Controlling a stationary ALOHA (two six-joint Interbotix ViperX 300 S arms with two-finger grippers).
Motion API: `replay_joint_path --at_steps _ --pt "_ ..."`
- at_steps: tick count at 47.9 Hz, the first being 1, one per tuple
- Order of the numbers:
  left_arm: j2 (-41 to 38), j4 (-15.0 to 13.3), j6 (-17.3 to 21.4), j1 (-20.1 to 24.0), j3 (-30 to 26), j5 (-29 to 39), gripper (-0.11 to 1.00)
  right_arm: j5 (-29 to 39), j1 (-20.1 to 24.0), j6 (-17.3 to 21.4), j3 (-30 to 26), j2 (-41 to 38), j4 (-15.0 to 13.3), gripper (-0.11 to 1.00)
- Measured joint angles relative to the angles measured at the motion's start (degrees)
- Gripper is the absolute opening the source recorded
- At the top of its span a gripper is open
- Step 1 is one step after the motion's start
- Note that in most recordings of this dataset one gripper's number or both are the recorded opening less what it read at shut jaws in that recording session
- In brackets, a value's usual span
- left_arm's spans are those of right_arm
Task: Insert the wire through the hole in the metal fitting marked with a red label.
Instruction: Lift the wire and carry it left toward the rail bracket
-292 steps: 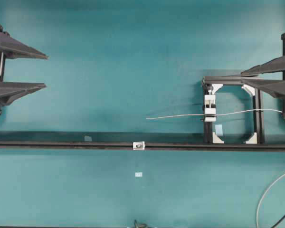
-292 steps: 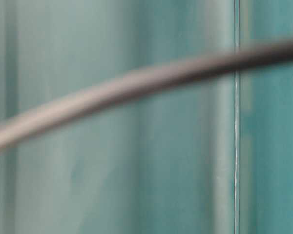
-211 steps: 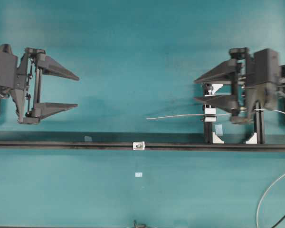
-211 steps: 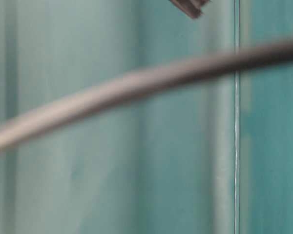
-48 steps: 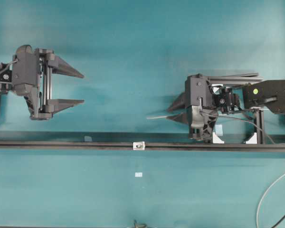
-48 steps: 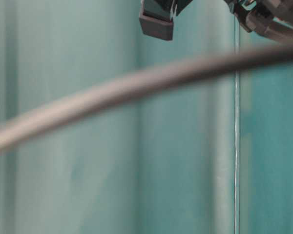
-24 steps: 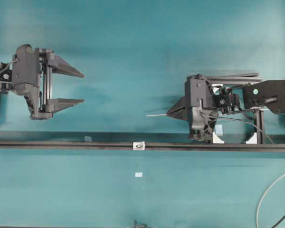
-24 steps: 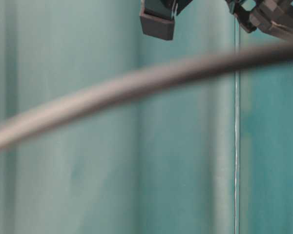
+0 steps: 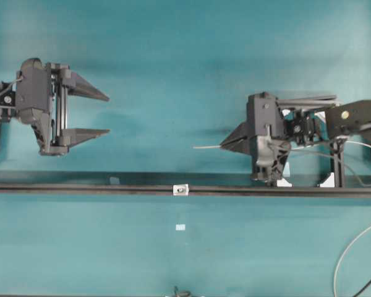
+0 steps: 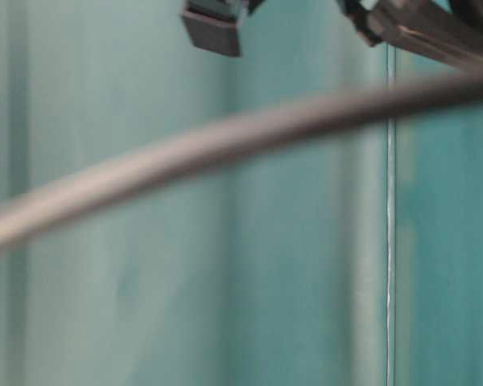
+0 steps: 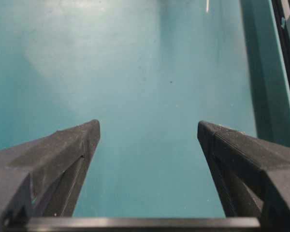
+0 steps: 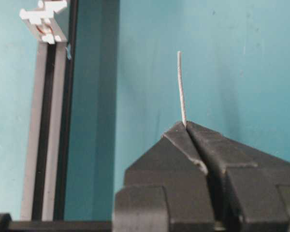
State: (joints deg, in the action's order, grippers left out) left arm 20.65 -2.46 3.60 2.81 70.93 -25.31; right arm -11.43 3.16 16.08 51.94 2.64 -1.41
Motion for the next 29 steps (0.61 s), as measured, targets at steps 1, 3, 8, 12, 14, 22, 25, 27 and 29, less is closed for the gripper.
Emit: replay_joint_path --at_steps 1,3,8,12,14,22,25,27,29 --pt "0.0 -0.1 0.0 0.0 0.0 0.0 0.68 0.4 0.0 0.0 0.1 0.5 0.0 -0.01" --pt "0.0 -0.1 0.0 0.0 0.0 0.0 0.68 0.8 0.0 0.0 0.1 1.4 0.0 -0.01" --pt "0.0 0.0 0.0 0.0 0.0 0.0 0.68 1.8 0.0 0.0 0.2 3.2 0.0 -0.01" --pt "0.1 -0.1 0.0 0.0 0.0 0.0 0.68 2.3 -0.2 0.1 0.4 4.4 0.0 -0.01" --pt "0.2 -0.1 0.0 0.0 -0.1 0.0 0.68 2.4 -0.2 0.1 0.5 5.1 0.0 -0.01" --pt "0.6 -0.1 0.0 0.4 -0.4 -0.1 0.68 2.4 -0.2 0.3 1.4 7.6 0.0 -0.01" --pt "0.5 -0.3 0.0 0.4 -0.4 -0.5 0.68 2.4 -0.2 0.4 2.0 8.3 0.1 -0.01" --pt "0.6 -0.4 0.0 0.4 -0.4 -1.1 0.68 2.3 -0.2 0.3 2.4 8.7 0.2 -0.01" --pt "0.6 -0.4 -0.1 0.4 -0.3 -1.9 0.68 2.1 -0.2 0.4 2.8 9.0 0.4 -0.01"
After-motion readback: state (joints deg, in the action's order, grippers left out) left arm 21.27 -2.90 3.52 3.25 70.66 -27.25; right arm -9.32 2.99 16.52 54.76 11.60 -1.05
